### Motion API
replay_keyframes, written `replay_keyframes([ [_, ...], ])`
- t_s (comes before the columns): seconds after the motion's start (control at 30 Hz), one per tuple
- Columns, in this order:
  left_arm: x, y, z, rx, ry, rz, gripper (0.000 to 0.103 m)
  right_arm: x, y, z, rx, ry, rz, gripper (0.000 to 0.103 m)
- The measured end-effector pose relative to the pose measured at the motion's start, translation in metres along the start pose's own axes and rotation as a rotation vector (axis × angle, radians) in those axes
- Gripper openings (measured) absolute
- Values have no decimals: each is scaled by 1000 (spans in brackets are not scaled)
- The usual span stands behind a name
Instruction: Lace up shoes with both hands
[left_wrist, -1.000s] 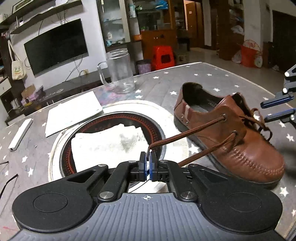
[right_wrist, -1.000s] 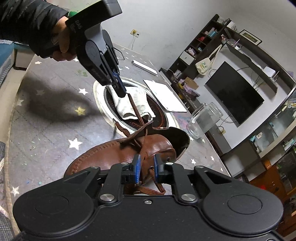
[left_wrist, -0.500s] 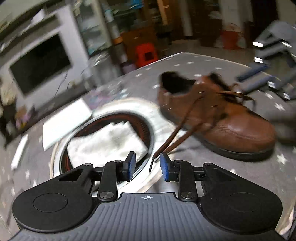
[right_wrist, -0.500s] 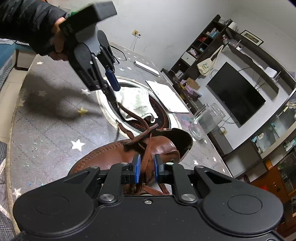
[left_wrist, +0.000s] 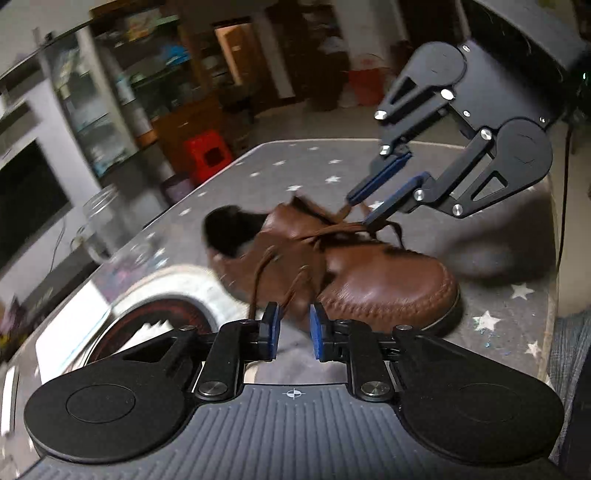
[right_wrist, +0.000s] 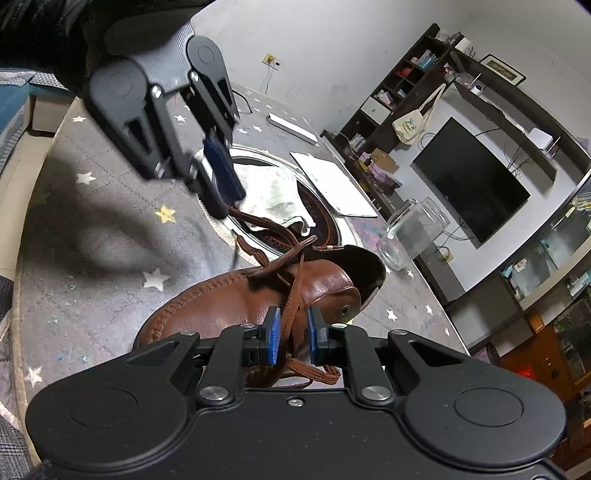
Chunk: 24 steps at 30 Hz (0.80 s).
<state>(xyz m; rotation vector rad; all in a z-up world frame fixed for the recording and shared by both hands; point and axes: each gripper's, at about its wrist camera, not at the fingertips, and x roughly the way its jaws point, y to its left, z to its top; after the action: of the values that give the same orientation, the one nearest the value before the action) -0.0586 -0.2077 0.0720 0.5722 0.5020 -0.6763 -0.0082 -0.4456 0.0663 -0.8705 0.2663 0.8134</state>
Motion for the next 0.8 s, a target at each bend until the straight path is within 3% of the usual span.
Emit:
replay_keyframes([
  [0.27,22,11,7,59,48,-73,20,0,0,0,0,1,2,15],
  [0.63,53,28,-1,187,182,-144,25,0,-3,-3,13,6,3,16],
  [0.67,56,26,-3,197,197,-154,24,0,-3,-3,14,7,3,16],
  [0.73,55,23,-5,190,199,-170,12,0,-3,-3,17,8,3,16],
  [0.8,52,21,-7,174,192,-185,8,0,-4,-3,19,9,3,16],
])
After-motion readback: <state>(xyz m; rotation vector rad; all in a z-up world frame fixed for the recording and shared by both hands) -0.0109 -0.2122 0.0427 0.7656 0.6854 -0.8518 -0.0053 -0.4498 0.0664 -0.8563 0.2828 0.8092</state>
